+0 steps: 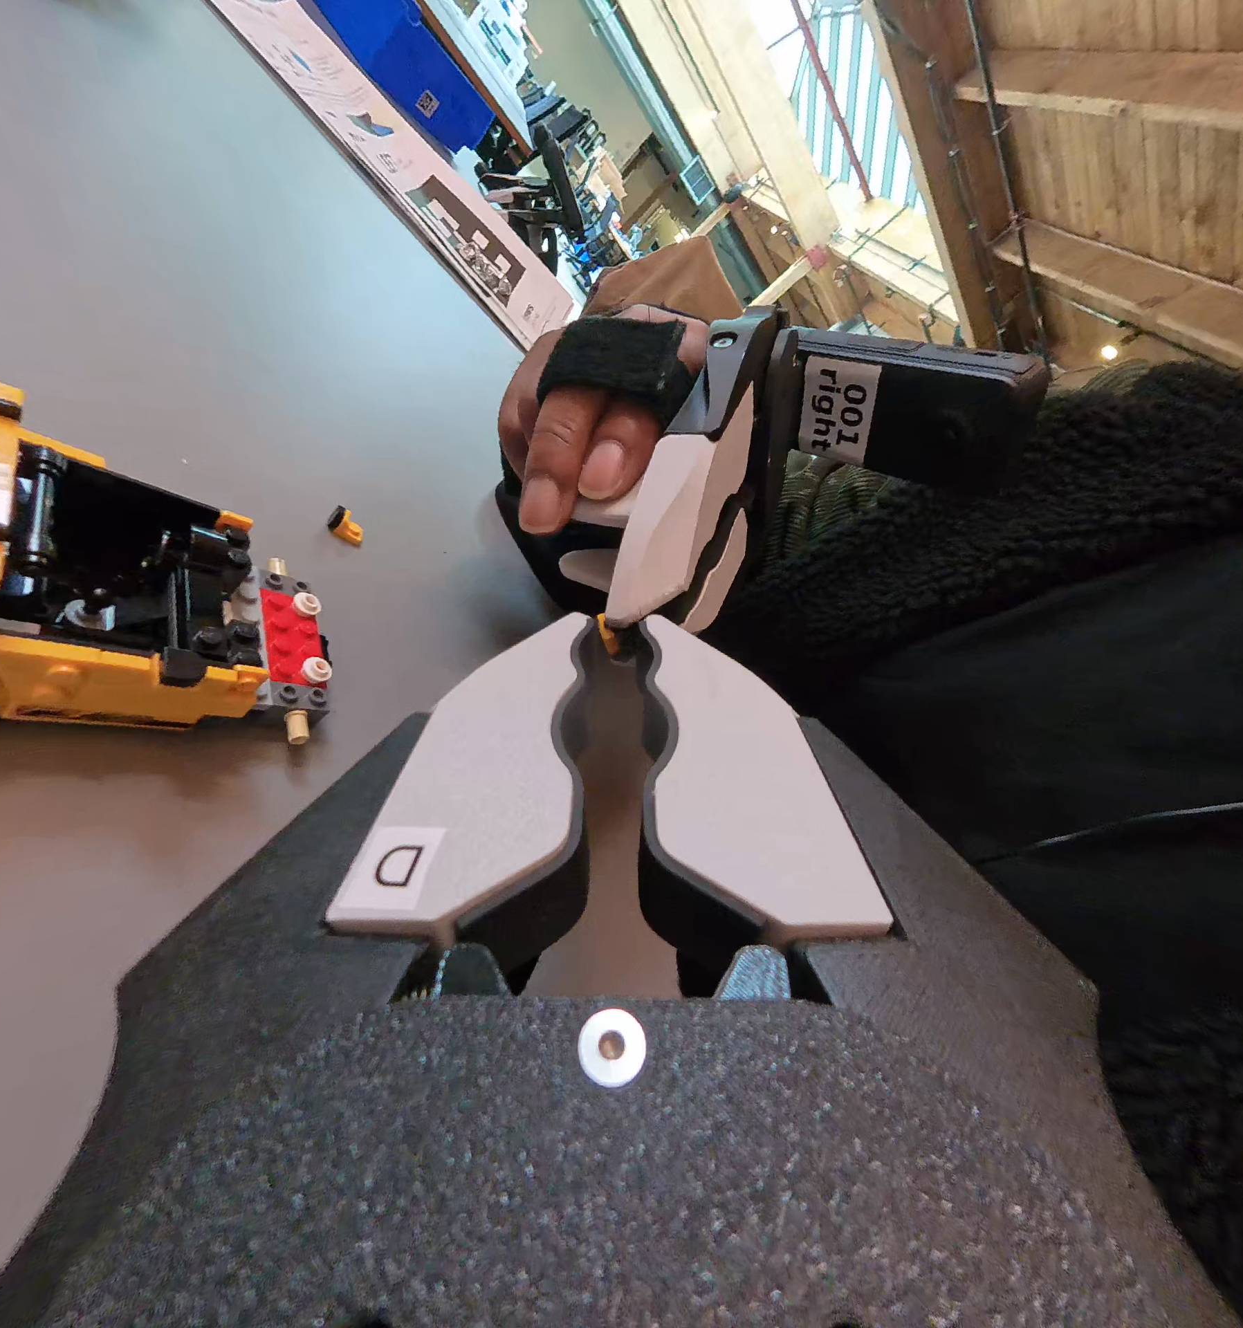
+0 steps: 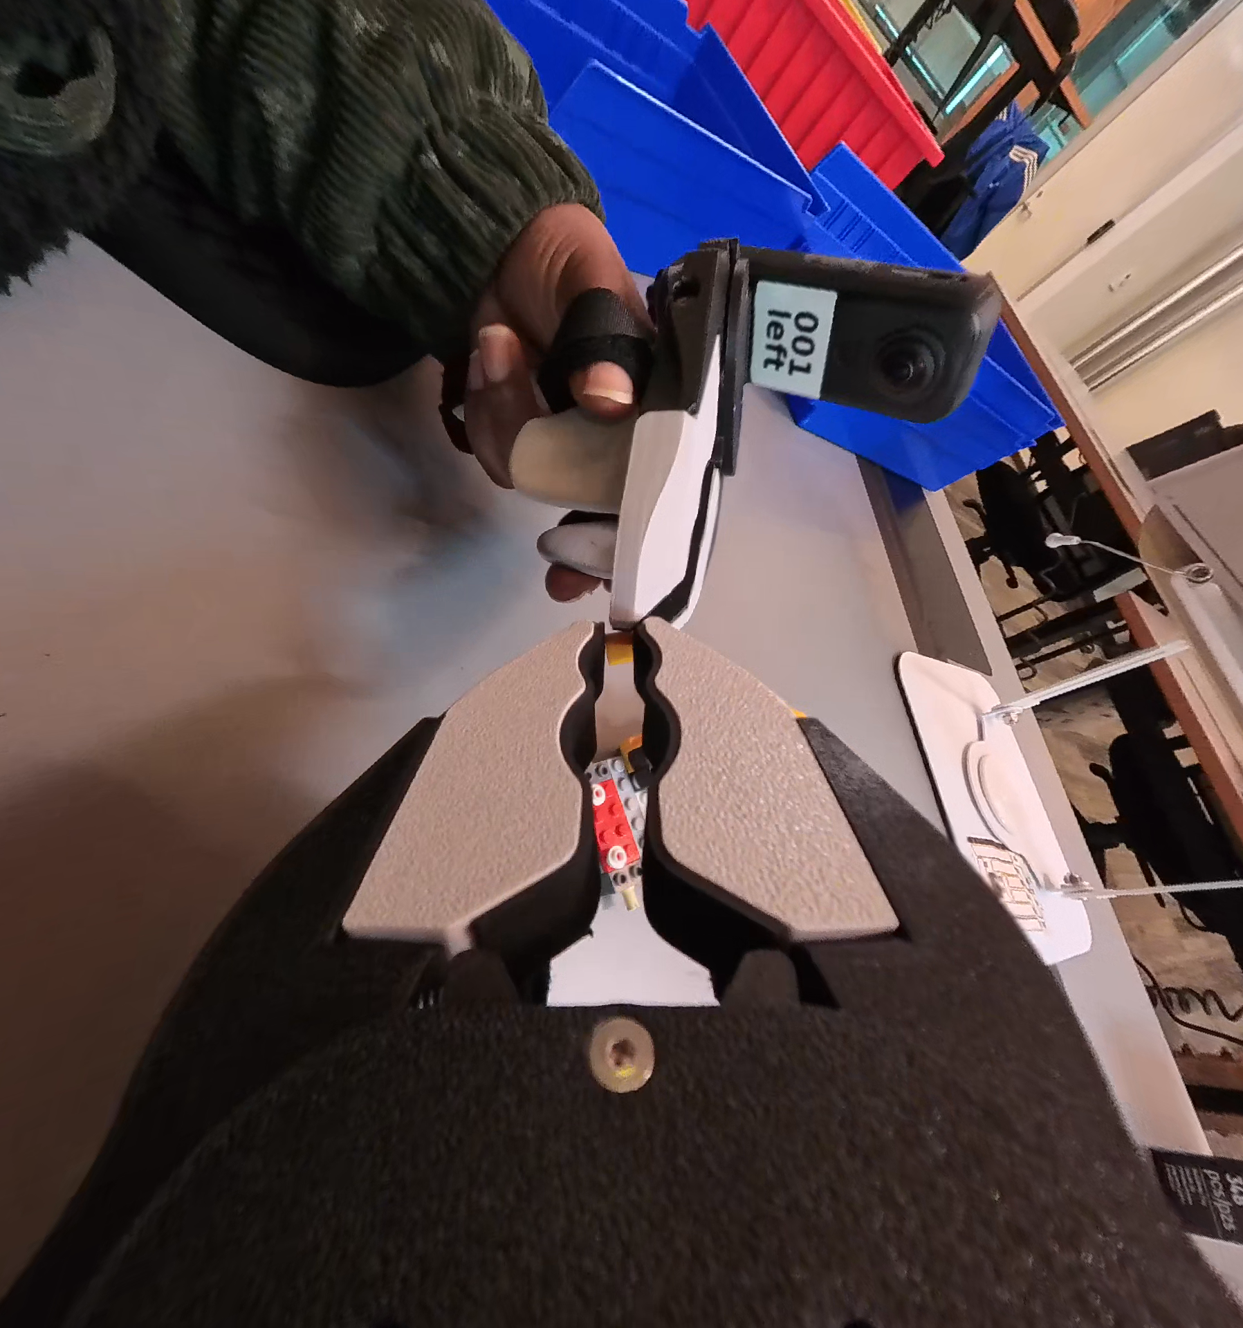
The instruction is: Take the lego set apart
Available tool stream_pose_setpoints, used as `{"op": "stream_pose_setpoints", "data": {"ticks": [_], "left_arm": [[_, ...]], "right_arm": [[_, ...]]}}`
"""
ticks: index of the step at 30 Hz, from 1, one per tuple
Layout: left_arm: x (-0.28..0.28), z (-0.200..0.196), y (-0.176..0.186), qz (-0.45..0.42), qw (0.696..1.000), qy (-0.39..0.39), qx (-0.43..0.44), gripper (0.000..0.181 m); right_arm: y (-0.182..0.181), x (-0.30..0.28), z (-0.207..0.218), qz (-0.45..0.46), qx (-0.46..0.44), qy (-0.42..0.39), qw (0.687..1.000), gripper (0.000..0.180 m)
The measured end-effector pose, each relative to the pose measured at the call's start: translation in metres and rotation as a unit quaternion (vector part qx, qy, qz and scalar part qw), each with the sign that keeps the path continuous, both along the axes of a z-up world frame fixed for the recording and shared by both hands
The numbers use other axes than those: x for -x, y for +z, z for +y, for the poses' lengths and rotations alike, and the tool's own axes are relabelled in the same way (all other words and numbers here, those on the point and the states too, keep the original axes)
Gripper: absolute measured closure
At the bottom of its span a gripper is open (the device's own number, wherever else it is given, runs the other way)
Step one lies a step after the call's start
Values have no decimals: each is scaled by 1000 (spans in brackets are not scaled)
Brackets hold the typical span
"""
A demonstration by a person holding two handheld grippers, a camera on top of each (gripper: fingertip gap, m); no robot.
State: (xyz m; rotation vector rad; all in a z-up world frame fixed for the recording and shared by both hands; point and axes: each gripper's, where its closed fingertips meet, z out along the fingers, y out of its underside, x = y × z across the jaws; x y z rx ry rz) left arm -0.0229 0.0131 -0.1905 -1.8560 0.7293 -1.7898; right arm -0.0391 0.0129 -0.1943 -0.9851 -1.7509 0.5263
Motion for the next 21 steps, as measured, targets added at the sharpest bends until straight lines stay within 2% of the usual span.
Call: {"op": "stream_pose_setpoints", "data": {"ticks": [5, 21], "left_arm": [[2, 1, 0, 8, 1000, 4, -9, 178], [11, 6, -11, 53, 998, 14, -26, 178]], "right_arm": [[0, 1, 2, 9, 4, -6, 1000, 171], [-6, 2, 7, 19, 37, -11, 999, 171]]}}
